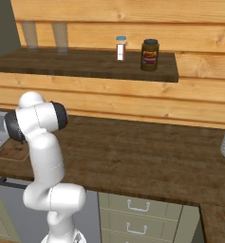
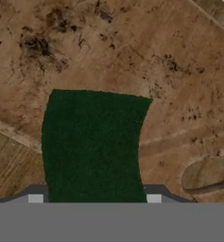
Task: Pick up the sponge from the counter and clean the cutting board by briefly scrubbing or pressing down on the cutting board. Once finished, release the sponge.
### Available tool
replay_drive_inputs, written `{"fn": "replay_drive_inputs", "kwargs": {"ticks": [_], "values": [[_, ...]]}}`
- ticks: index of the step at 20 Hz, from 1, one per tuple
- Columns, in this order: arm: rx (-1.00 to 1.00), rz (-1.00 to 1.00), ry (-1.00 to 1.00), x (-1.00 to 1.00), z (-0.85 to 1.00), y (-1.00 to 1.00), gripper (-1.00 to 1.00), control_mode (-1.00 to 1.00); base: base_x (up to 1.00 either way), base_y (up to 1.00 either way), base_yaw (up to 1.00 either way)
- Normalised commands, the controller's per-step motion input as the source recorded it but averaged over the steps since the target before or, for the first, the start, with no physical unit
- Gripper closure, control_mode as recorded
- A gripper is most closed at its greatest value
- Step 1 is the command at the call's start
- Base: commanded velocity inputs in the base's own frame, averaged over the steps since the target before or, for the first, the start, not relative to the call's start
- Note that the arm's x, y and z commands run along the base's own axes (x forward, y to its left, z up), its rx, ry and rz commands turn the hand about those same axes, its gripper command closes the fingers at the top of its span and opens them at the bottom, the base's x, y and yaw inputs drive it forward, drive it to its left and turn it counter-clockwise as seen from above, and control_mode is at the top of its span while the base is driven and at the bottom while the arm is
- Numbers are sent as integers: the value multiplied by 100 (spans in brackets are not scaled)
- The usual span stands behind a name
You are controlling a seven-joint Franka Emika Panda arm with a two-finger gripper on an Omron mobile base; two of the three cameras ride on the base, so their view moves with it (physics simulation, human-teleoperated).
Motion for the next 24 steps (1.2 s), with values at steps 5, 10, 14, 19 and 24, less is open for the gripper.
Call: {"fn": "replay_drive_inputs", "kwargs": {"ticks": [5,10,14,19,24], "values": [[0,-10,0,9,-18,0,100,-100,0,0,0],[1,-11,0,13,-21,-5,100,-100,0,0,0],[3,-12,0,22,-17,-15,100,-100,0,0,0],[2,-13,0,25,-11,-18,100,-100,0,0,0],[1,-13,0,20,-8,-16,100,-100,0,0,0]]}}
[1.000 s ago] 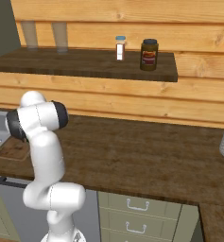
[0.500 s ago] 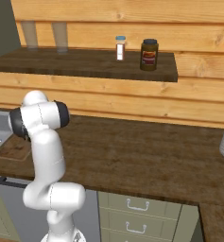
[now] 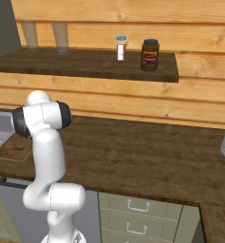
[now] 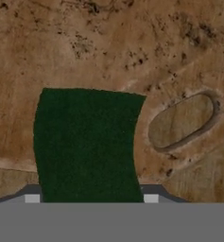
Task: Pick up the sponge from the counter and clean the cutting board by briefly scrubbing or pressing down on the cutting board. Once finished, release the sponge.
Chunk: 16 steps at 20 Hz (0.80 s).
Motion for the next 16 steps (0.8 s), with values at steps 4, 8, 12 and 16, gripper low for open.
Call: {"fn": "replay_drive_inputs", "kwargs": {"ticks": [4,8,12,16], "values": [[0,-5,0,0,-12,9,100,-100,0,0,0],[0,0,0,-64,-17,55,100,-100,0,0,0],[0,0,0,-92,-19,27,100,-100,0,0,0],[0,1,-2,-99,-16,7,100,-100,0,0,0]]}}
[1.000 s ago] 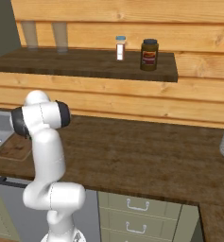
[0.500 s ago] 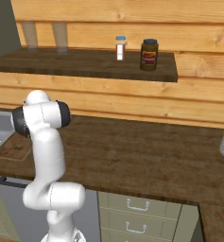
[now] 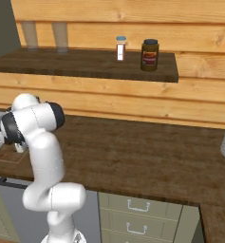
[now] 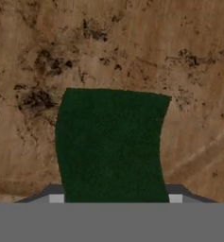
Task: Pick up the sponge from the counter and clean the cutting board by briefly scrubbing or pressing down on the cutting board. Once finished, release the sponge.
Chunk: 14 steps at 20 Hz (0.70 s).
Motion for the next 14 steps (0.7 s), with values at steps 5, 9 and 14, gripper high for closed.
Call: {"fn": "replay_drive_inputs", "kwargs": {"ticks": [5,9,14], "values": [[0,1,-2,-100,-20,7,100,-100,0,0,0],[2,0,0,-80,-21,-1,100,-100,0,0,0],[18,-2,0,-4,-1,-82,100,-100,0,0,0]]}}
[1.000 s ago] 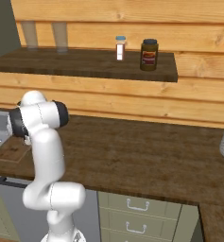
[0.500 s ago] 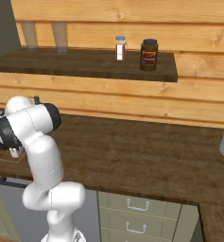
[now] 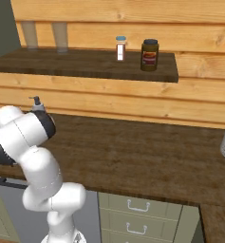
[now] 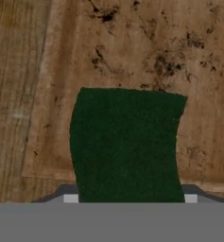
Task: Pick up the sponge from the counter and clean the cutting board by briefly scrubbing or pressing down on the cutting board. Once finished, release the sponge.
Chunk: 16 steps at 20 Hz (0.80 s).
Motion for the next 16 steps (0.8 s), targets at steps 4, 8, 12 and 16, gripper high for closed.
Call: {"fn": "replay_drive_inputs", "kwargs": {"ticks": [4,8,12,16], "values": [[18,-5,0,0,2,-100,100,-100,0,0,0],[14,-2,1,21,-3,-95,100,-100,0,0,0],[-1,0,5,64,-6,-20,-100,-100,0,0,0],[-8,0,3,59,0,0,-100,-100,0,0,0]]}}
